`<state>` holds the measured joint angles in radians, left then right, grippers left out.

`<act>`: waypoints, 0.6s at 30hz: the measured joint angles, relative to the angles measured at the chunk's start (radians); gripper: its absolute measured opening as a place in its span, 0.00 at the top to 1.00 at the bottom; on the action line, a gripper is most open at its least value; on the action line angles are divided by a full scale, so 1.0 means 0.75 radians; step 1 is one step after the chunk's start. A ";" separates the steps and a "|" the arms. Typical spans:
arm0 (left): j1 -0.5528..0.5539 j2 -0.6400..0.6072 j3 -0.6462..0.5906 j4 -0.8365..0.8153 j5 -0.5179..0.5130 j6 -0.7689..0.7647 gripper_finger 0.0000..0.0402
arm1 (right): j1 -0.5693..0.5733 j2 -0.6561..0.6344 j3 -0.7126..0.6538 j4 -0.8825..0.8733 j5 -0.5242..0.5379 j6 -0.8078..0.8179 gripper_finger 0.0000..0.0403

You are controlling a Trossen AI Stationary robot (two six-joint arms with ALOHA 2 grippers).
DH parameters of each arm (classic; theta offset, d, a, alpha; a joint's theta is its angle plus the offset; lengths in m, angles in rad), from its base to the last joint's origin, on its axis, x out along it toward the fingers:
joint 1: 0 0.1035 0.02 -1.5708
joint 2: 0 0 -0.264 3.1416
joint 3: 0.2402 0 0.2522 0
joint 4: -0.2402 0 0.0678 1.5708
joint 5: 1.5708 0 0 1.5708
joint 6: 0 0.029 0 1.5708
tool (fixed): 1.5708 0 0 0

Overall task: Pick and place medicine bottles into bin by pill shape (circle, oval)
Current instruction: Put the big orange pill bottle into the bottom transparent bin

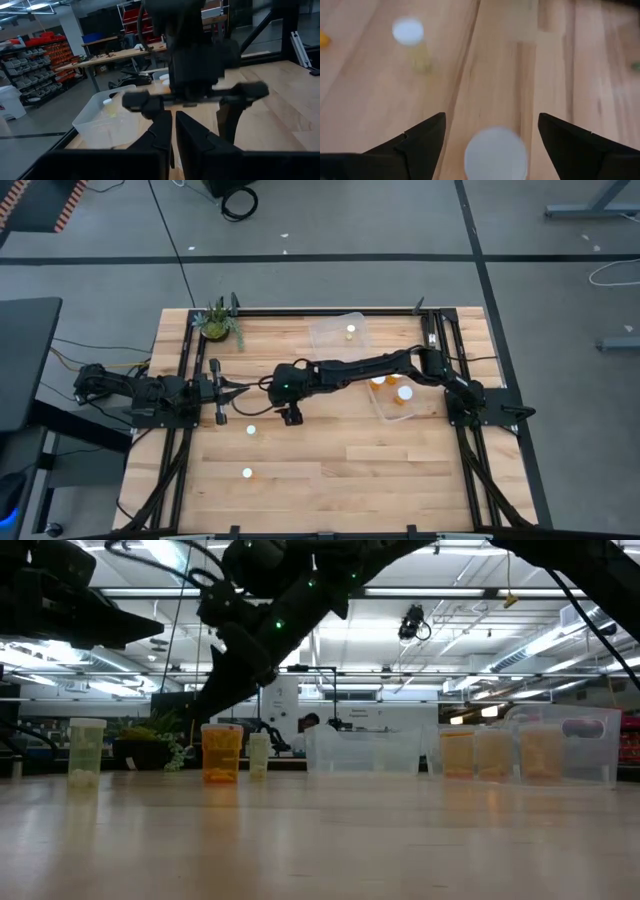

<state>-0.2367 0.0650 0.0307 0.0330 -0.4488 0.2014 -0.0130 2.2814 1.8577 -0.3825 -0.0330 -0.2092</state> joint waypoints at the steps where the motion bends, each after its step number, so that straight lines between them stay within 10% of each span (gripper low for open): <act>1: 0.000 0.000 0.000 0.000 0.000 0.000 0.93 | -0.001 0.002 -0.013 -0.003 0.005 0.000 0.19; 18: 0.000 0.000 0.000 0.001 0.001 0.000 0.91 | -0.016 0.003 -0.044 -0.036 0.052 0.002 0.33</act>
<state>-0.2367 0.0650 0.0307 0.0334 -0.4484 0.2016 -0.0250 2.2837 1.8247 -0.4093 0.0059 -0.2080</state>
